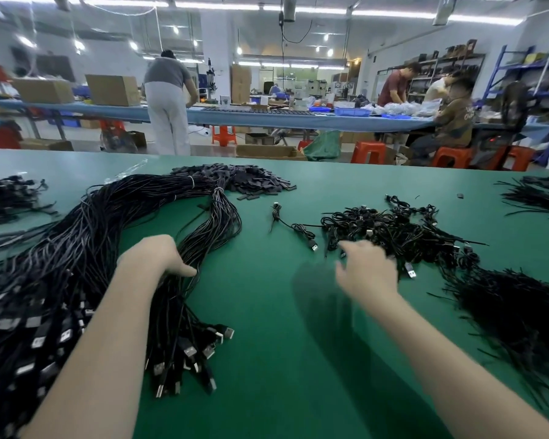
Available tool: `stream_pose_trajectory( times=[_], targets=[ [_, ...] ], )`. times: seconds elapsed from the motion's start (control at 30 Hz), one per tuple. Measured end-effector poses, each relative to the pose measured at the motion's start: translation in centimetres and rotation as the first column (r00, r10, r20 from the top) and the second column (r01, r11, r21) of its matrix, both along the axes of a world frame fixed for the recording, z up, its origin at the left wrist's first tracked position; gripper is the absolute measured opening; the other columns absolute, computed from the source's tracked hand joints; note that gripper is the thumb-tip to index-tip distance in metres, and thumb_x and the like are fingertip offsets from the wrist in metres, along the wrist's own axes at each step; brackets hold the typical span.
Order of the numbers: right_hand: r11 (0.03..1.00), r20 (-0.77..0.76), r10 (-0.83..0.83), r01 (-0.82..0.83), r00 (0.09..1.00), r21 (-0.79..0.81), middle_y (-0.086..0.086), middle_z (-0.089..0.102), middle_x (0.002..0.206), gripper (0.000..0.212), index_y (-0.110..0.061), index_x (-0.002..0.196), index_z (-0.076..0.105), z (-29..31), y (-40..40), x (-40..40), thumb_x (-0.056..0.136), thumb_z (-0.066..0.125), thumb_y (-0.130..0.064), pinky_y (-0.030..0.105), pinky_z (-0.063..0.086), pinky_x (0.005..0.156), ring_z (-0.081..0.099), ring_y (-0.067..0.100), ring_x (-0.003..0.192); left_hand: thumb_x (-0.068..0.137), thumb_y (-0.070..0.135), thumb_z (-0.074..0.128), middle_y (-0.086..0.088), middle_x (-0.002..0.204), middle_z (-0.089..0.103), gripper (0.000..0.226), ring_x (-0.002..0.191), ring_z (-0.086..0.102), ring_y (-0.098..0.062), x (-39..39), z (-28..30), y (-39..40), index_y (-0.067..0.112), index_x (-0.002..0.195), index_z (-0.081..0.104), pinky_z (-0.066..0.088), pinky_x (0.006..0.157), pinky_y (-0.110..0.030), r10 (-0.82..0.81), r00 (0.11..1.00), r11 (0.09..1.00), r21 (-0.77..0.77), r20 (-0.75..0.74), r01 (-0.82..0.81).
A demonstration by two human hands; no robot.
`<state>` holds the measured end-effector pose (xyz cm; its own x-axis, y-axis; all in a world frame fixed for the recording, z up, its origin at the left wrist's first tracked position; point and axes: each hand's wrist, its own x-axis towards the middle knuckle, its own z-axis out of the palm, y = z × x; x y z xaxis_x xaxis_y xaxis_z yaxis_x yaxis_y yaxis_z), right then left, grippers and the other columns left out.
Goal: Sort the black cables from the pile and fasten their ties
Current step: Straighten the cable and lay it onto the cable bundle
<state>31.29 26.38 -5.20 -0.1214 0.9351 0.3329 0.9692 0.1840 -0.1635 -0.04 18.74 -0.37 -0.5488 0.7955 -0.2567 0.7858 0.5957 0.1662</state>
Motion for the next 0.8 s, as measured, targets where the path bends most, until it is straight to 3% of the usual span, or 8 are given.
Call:
stream_pose_trajectory(
  times=[0.07, 0.17, 0.33, 0.4, 0.47, 0.67, 0.8],
  targets=[
    [0.995, -0.093, 0.070, -0.076, 0.993, -0.071, 0.001, 0.058, 0.124, 0.037, -0.028, 0.128, 0.055, -2.5, -1.2, -1.4, 0.093, 0.049, -0.037, 0.034, 0.045, 0.088, 0.052, 0.024, 0.113, 0.071, 0.047, 0.080, -0.009, 0.108, 0.066, 0.050, 0.101, 0.062, -0.029, -0.4, -0.9, 0.2, 0.016, 0.110, 0.068, 0.050, 0.095, -0.044, 0.047, 0.999, 0.999, 0.004, 0.028, -0.047],
    [0.992, -0.107, 0.118, -0.122, 0.987, -0.033, -0.006, 0.059, 0.121, 0.031, -0.030, 0.120, 0.062, -4.7, -1.8, -1.7, 0.094, 0.046, -0.036, 0.030, 0.041, 0.088, 0.051, 0.020, 0.112, 0.072, 0.038, 0.082, -0.009, 0.104, 0.067, 0.040, 0.097, 0.063, -0.028, -0.8, -1.2, 0.5, 0.019, 0.105, 0.070, 0.052, 0.092, -0.044, 0.110, 0.994, 0.993, 0.043, 0.022, -0.111],
    [0.985, -0.158, 0.164, -0.169, 0.974, -0.019, -0.012, 0.062, 0.117, 0.026, -0.032, 0.112, 0.066, -4.9, -1.9, -1.0, 0.094, 0.048, -0.034, 0.028, 0.041, 0.087, 0.051, 0.016, 0.111, 0.073, 0.034, 0.083, -0.006, 0.065, 0.071, 0.030, 0.060, 0.063, -0.021, -1.1, -1.0, 0.8, 0.013, 0.092, 0.076, 0.056, 0.084, -0.037, 0.193, 0.975, 0.978, 0.061, 0.107, -0.200],
    [0.984, -0.154, 0.173, -0.177, 0.973, -0.014, -0.012, 0.061, 0.118, 0.026, -0.032, 0.112, 0.065, -4.9, -1.9, -1.0, 0.094, 0.047, -0.034, 0.027, 0.042, 0.088, 0.051, 0.016, 0.112, 0.072, 0.034, 0.084, -0.006, 0.059, 0.069, 0.032, 0.054, 0.059, -0.020, -1.1, -1.0, 0.8, 0.011, 0.093, 0.076, 0.055, 0.081, -0.032, 0.218, 0.967, 0.972, 0.056, 0.131, -0.226],
    [0.983, -0.149, 0.180, -0.183, 0.972, -0.008, -0.012, 0.061, 0.118, 0.027, -0.032, 0.114, 0.065, -4.9, -2.0, -1.0, 0.095, 0.046, -0.033, 0.028, 0.042, 0.088, 0.051, 0.017, 0.112, 0.073, 0.035, 0.083, -0.005, 0.062, 0.069, 0.036, 0.057, 0.060, -0.020, -1.1, -0.9, 0.9, 0.009, 0.097, 0.075, 0.053, 0.077, -0.030, 0.217, 0.966, 0.974, 0.041, 0.144, -0.225],
    [0.982, -0.159, 0.182, -0.186, 0.970, -0.014, -0.010, 0.061, 0.119, 0.027, -0.031, 0.114, 0.065, -4.9, -1.9, -1.0, 0.095, 0.047, -0.033, 0.029, 0.041, 0.090, 0.051, 0.018, 0.112, 0.075, 0.034, 0.081, -0.006, 0.081, 0.074, 0.037, 0.086, 0.072, -0.021, -1.1, -1.0, 1.0, 0.006, 0.098, 0.074, 0.055, 0.087, -0.034, 0.188, 0.974, 0.980, 0.039, 0.129, -0.194],
    [0.984, -0.146, 0.170, -0.175, 0.975, -0.023, -0.011, 0.060, 0.121, 0.027, -0.032, 0.115, 0.064, -4.9, -1.9, -1.1, 0.095, 0.046, -0.034, 0.029, 0.039, 0.090, 0.049, 0.018, 0.114, 0.090, 0.024, 0.062, -0.011, 0.081, 0.065, 0.025, 0.070, 0.060, -0.025, -0.1, 0.9, 0.5, 0.001, 0.080, 0.060, 0.048, 0.060, -0.028, 0.151, 0.985, 0.980, 0.145, -0.080, -0.139]
  ],
)
